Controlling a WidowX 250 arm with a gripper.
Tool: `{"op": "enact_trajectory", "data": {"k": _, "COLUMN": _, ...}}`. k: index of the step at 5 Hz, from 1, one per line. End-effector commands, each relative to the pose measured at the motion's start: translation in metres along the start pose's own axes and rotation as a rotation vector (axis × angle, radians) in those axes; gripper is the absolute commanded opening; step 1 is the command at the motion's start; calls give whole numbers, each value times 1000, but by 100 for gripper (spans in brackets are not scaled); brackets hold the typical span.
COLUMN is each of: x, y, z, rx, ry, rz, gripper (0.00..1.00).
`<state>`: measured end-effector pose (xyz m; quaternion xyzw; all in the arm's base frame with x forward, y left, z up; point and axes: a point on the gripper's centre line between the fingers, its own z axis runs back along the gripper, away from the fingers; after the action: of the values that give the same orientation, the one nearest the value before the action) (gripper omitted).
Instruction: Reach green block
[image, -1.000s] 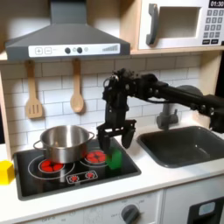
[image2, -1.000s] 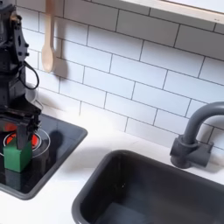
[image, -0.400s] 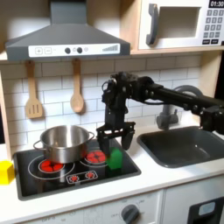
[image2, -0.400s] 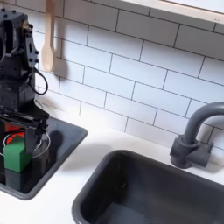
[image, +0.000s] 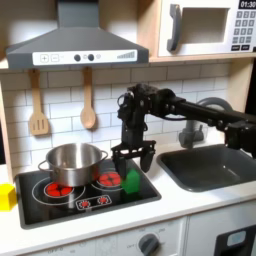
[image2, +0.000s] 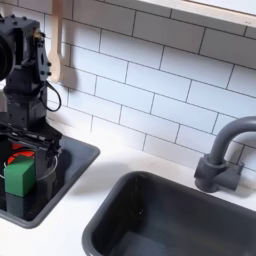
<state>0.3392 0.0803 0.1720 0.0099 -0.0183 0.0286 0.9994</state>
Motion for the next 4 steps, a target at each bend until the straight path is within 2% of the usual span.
{"op": "enact_trajectory", "data": {"k": 1, "x": 0, "y": 1, "z": -11, "rx": 0, "ry": 29, "rz": -3, "gripper": 100}}
{"op": "enact_trajectory", "data": {"k": 2, "x": 1, "y": 4, "z": -14, "rx": 6, "ry": 35, "rz": -6, "gripper": 100}}
{"op": "enact_trajectory", "data": {"k": 4, "x": 7, "y": 2, "z": -29, "rx": -3, "ry": 68, "rz": -21, "gripper": 100}}
